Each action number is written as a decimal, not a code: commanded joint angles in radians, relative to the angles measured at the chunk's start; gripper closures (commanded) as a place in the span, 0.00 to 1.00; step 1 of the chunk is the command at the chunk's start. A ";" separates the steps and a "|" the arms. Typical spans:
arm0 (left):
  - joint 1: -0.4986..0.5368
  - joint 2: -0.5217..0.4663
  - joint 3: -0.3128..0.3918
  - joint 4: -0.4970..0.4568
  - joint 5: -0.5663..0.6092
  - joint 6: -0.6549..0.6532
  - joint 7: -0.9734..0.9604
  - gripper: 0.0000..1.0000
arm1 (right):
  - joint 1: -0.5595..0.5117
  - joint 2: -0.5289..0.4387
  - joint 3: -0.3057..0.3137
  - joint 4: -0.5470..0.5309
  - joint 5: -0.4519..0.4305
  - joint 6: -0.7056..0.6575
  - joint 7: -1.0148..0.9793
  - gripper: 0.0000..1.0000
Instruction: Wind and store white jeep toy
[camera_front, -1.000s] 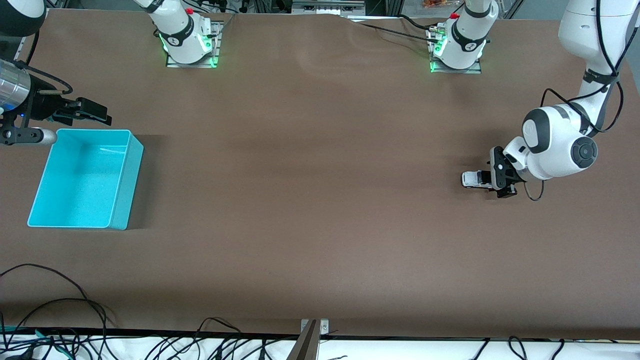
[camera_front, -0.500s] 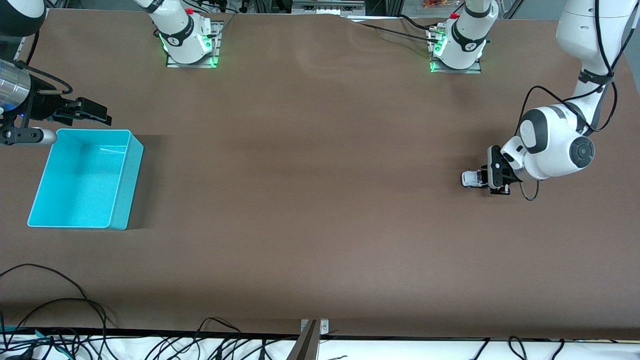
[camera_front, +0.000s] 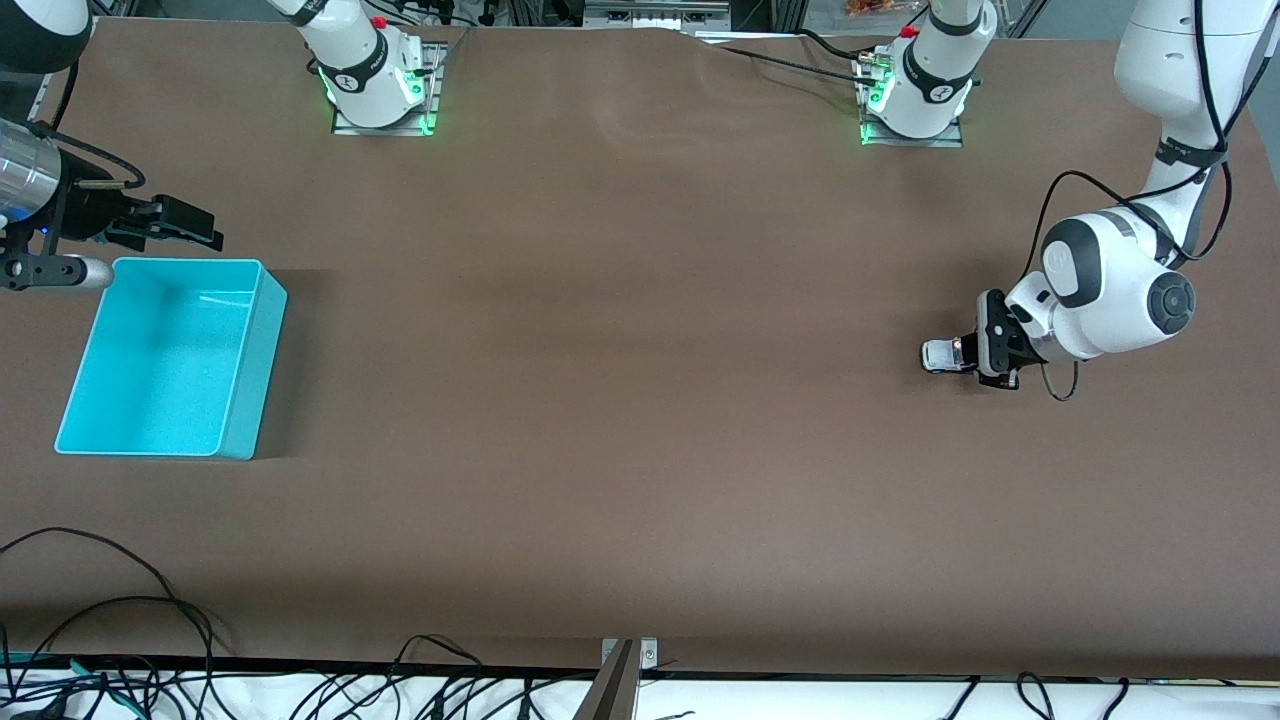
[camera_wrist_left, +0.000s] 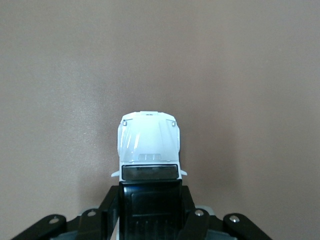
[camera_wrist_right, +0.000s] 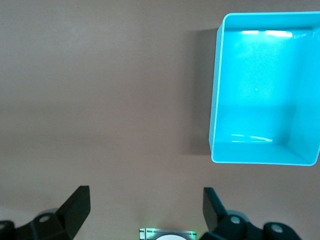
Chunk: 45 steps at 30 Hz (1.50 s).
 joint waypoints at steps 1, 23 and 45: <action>0.014 0.016 -0.010 -0.008 -0.040 0.036 0.060 1.00 | 0.005 -0.001 -0.001 0.016 -0.013 -0.009 0.015 0.00; 0.184 0.094 -0.005 0.071 -0.023 0.019 0.204 1.00 | 0.005 -0.001 -0.001 0.016 -0.013 -0.009 0.015 0.00; 0.381 0.250 0.007 0.290 0.081 -0.105 0.334 1.00 | 0.005 -0.001 -0.001 0.015 -0.013 -0.009 0.015 0.00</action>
